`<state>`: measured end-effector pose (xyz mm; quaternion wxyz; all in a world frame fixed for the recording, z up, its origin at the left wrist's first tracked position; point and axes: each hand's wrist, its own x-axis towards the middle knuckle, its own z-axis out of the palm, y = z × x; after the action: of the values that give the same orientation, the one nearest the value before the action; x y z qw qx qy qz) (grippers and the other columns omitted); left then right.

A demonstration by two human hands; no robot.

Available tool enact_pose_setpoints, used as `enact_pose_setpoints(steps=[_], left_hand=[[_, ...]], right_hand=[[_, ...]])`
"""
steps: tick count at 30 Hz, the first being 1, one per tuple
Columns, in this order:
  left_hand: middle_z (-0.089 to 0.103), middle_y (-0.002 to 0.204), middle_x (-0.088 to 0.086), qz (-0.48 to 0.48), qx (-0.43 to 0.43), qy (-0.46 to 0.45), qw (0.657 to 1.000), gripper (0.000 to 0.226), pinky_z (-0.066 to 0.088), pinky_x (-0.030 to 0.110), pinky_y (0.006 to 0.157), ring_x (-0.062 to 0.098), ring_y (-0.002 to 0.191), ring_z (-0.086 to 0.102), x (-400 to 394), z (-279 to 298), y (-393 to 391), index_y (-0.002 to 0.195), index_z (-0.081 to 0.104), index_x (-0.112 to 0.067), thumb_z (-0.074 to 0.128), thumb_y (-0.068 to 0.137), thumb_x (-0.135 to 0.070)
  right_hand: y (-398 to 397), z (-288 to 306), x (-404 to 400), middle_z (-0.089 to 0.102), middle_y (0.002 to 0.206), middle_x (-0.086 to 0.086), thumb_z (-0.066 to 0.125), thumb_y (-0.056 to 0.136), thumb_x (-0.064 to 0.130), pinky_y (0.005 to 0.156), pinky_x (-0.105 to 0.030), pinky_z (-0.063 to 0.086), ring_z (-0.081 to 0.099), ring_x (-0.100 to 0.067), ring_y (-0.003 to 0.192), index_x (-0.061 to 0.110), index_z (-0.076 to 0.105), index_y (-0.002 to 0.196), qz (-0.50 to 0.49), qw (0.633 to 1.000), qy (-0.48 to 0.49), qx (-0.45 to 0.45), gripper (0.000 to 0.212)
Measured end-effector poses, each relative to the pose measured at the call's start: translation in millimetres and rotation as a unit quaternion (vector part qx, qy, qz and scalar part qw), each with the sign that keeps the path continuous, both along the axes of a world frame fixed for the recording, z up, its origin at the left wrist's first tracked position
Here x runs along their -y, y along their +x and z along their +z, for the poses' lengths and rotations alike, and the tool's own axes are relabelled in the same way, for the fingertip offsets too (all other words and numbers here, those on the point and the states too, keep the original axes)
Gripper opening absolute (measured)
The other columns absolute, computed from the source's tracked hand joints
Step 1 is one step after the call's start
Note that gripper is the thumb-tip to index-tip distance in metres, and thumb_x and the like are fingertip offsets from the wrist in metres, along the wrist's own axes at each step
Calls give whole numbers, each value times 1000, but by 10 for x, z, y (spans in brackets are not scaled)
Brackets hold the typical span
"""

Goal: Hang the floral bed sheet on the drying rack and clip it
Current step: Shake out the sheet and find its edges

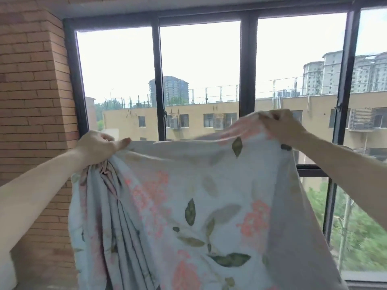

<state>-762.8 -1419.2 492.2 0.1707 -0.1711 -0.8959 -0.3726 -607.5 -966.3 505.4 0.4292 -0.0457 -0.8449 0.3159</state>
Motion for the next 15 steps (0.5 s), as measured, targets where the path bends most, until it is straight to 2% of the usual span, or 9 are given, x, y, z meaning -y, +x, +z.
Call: enact_pose_setpoints(steps=[1,2,4,5,7,9,10,12,15], left_hand=[[53,75,6,0,-2,0,1000,57,37,26,61,20,76,50,5,-4,-6,66,62,-14,68,87,-67],[56,76,8,1,-6,-6,1000,51,38,27,62,22,74,52,-7,-11,-6,71,66,-12,70,89,-60],[55,74,10,6,-21,-32,999,32,38,27,60,22,68,51,-55,-13,23,71,61,-15,72,91,-38],[53,76,8,9,-27,-42,999,25,37,26,59,21,67,48,-75,-24,25,72,61,-16,71,90,-29],[61,81,7,5,-44,-40,998,19,37,26,57,22,67,48,-85,-53,22,73,63,-9,68,88,-19],[74,102,-4,-18,-44,-44,998,10,43,25,59,22,67,60,-82,-75,24,87,67,-2,64,89,-12],[70,115,-9,-36,-36,-55,997,11,46,26,60,17,72,64,-84,-81,54,100,66,-10,63,89,-9],[61,126,-11,-92,-2,-87,992,37,46,24,57,2,68,62,-111,-78,123,118,58,-28,56,92,-3],[67,130,-8,-171,41,-168,970,50,47,16,50,-5,52,54,-251,-73,216,120,69,-33,43,97,4]], right_hand=[[-1,4,-10,41,59,-12,58,103,43,37,-19,28,36,-17,48,-5,46,64,-6,999,-22,-42,63],[16,13,31,42,56,-12,58,103,42,37,-18,28,35,-18,47,-1,45,61,-10,999,-22,-44,62],[-3,-31,138,48,48,1,58,104,41,37,-19,28,33,-16,41,14,42,54,11,1000,15,18,59],[-42,-71,149,46,46,6,57,104,42,38,-18,26,32,-14,39,18,39,55,18,1000,10,21,58],[-91,-103,178,39,49,1,55,104,45,38,-17,24,29,-12,37,20,34,58,12,999,-29,-14,56],[-97,-119,231,31,49,3,55,104,44,38,-17,22,25,-9,36,22,32,59,23,999,-29,-4,55],[-115,-131,270,27,46,8,56,104,42,38,-18,21,23,-8,36,22,31,58,34,999,-23,0,56],[-169,-172,372,25,46,9,57,104,40,39,-18,23,22,-7,37,22,30,57,48,999,-16,1,58],[-259,-187,532,26,52,-1,58,103,43,39,-14,25,23,-13,42,18,34,58,58,998,-17,-1,57]])
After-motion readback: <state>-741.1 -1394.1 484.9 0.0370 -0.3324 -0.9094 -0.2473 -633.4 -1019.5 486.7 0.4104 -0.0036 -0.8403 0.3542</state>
